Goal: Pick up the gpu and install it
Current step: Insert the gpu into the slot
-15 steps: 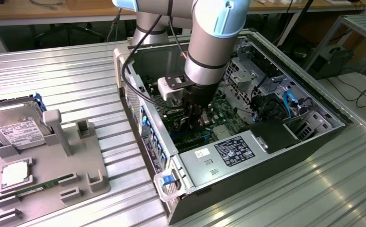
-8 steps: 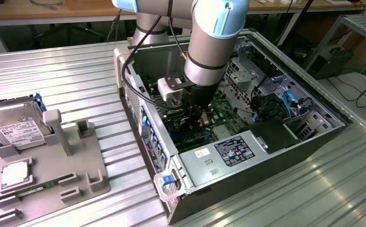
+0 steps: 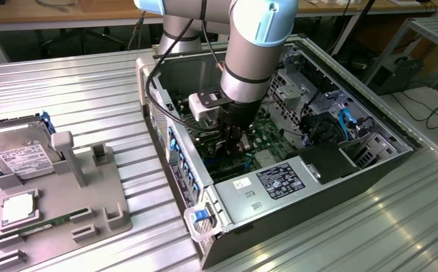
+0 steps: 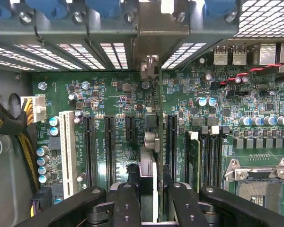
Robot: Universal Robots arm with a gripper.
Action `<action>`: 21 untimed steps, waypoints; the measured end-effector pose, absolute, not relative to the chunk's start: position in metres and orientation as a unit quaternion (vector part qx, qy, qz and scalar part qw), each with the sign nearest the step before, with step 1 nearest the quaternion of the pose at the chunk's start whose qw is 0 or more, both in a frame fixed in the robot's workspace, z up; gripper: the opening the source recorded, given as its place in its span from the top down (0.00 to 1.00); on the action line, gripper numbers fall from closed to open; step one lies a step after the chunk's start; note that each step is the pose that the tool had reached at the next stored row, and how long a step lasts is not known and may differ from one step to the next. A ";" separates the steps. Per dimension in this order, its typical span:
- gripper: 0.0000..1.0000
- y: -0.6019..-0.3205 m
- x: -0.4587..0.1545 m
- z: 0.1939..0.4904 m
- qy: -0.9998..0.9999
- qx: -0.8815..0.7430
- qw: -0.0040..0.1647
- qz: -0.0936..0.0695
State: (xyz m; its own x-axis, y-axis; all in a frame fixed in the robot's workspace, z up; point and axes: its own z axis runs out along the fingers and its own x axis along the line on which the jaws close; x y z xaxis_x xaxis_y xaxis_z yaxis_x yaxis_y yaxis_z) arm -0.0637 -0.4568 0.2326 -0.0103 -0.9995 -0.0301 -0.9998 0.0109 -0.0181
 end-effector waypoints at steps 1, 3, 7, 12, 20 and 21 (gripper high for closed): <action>0.72 -0.457 -0.064 0.233 0.711 -0.703 0.017 0.004; 0.72 -0.457 -0.064 0.232 0.711 -0.703 0.017 0.004; 0.72 -0.457 -0.064 0.224 0.711 -0.703 0.016 0.004; 0.72 -0.457 -0.064 0.223 0.711 -0.703 0.017 0.004; 0.71 -0.457 -0.064 0.222 0.711 -0.703 0.018 0.004; 0.65 -0.457 -0.064 0.223 0.711 -0.703 0.017 0.004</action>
State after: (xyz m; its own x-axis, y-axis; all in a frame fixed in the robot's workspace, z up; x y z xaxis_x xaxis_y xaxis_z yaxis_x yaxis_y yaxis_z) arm -0.0637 -0.4568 0.2227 -0.0104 -0.9995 -0.0303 -0.9998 0.0109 -0.0181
